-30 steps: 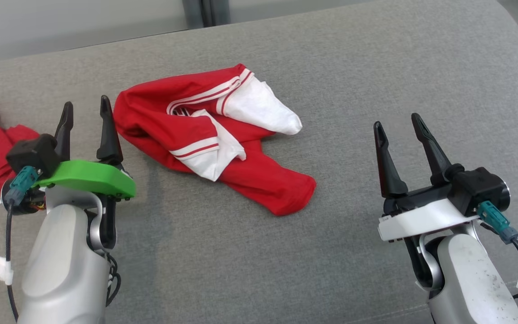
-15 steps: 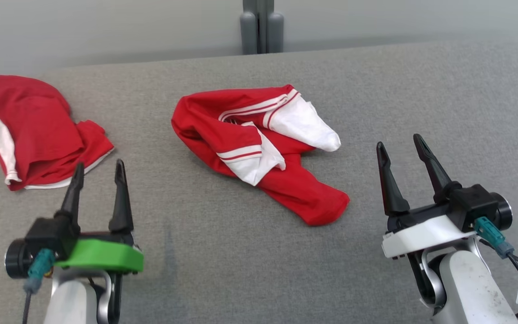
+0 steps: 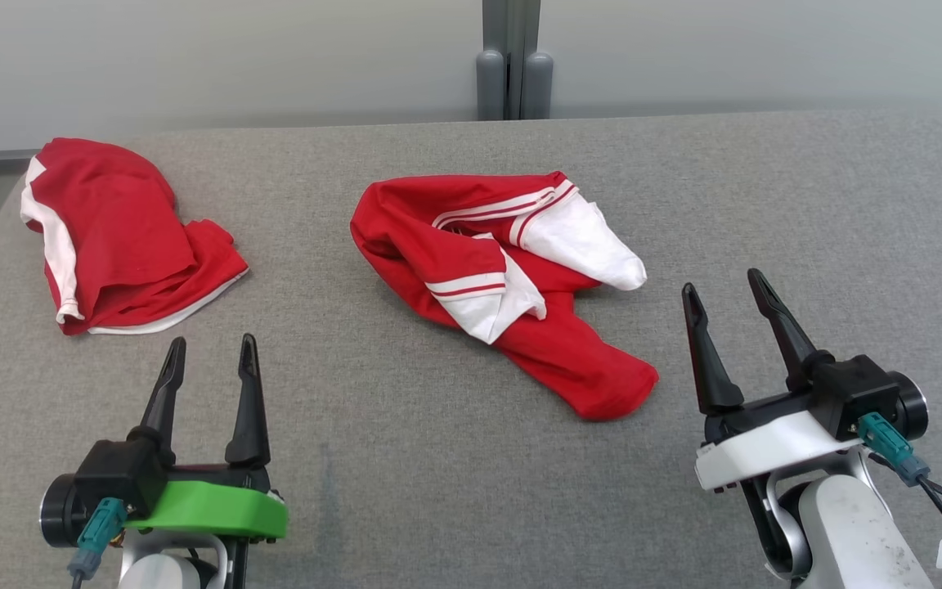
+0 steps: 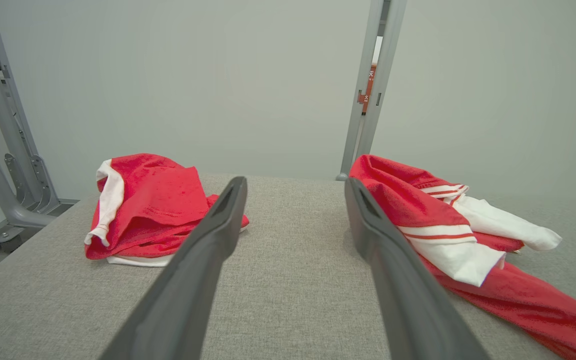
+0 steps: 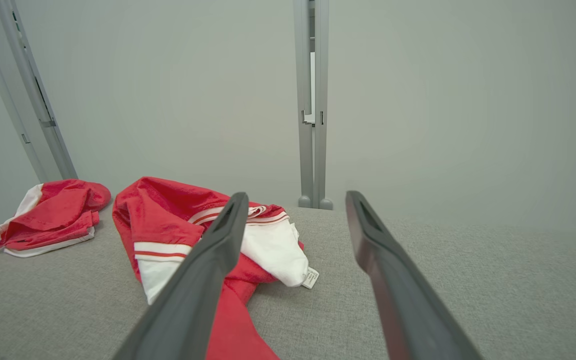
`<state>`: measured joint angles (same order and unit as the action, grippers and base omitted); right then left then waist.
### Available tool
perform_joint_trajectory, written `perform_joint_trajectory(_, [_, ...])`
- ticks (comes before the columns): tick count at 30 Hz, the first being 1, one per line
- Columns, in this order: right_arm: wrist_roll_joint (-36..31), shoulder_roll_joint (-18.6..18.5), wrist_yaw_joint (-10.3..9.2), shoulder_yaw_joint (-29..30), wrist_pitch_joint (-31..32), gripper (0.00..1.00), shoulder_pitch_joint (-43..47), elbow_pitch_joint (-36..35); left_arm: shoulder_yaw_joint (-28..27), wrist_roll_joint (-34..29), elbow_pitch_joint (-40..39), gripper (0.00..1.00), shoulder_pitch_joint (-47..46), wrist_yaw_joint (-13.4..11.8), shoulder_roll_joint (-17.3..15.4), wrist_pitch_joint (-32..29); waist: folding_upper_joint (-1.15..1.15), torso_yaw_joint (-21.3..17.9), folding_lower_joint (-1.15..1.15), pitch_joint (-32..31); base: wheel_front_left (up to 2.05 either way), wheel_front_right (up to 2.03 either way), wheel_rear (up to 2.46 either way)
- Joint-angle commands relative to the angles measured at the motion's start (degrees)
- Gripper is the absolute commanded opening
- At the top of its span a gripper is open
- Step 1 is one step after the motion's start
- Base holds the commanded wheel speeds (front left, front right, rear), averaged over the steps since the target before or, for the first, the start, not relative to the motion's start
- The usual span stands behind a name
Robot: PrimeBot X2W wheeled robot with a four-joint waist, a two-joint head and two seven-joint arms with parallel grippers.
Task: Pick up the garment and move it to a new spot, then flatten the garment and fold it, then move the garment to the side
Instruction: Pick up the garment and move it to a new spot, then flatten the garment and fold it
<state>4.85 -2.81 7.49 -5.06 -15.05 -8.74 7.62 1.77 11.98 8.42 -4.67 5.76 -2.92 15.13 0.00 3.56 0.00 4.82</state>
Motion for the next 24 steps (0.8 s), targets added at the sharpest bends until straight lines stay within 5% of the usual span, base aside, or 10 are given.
perform_joint_trajectory(1, [0.0,-0.1,0.0,-0.1,-0.2,1.0,0.1,0.1,0.1,-0.1,-0.1,1.0,0.3,-0.4,0.0,0.0,0.0,0.0,0.0,0.1,0.0,0.0,0.0])
perform_joint_trajectory(14, [-1.7,-0.1,0.0,0.8,-0.2,1.0,-2.4,2.1,4.0,-0.5,1.5,1.0,-1.8,0.1,0.0,0.0,0.0,2.1,0.0,4.1,0.0,0.0,0.0])
perform_joint_trajectory(24, [0.7,-0.2,0.0,4.8,-0.2,1.0,-10.0,14.8,8.8,0.1,2.9,1.0,-5.2,-0.1,0.0,0.0,0.0,8.5,0.0,9.5,0.0,0.0,0.0])
